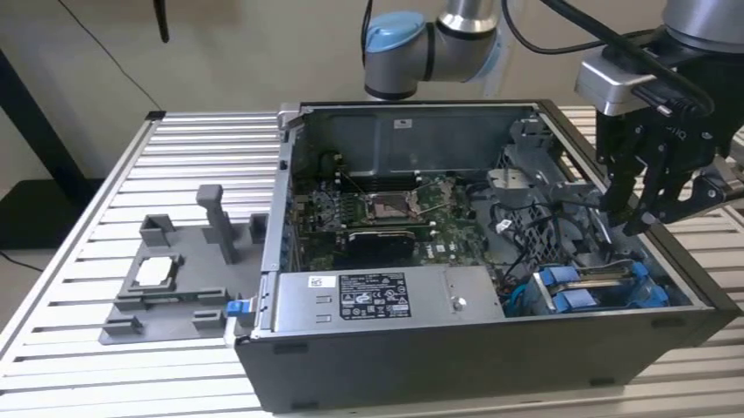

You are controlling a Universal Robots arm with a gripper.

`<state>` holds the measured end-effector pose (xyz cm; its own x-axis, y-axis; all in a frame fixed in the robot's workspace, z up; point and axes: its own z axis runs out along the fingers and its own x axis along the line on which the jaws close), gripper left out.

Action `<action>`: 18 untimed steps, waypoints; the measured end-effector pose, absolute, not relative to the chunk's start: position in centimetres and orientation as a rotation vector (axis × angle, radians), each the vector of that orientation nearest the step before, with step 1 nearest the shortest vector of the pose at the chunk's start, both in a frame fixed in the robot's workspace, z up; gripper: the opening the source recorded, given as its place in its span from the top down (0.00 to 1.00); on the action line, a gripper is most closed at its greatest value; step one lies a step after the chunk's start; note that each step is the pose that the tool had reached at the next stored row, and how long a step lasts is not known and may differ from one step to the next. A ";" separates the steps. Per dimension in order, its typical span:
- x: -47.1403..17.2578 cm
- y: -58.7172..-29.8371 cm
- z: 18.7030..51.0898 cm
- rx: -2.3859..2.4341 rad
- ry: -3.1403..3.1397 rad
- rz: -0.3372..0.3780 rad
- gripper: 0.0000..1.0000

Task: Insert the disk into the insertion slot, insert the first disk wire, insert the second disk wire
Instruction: 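Insert the first disk wire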

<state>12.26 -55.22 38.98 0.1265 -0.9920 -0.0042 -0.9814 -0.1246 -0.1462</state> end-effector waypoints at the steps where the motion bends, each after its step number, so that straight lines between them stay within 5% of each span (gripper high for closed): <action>1: 12.3 -55.2 38.9 -2.269 1.998 -0.146 0.60; 18: 12.3 -55.1 38.7 -2.269 1.997 -0.150 0.71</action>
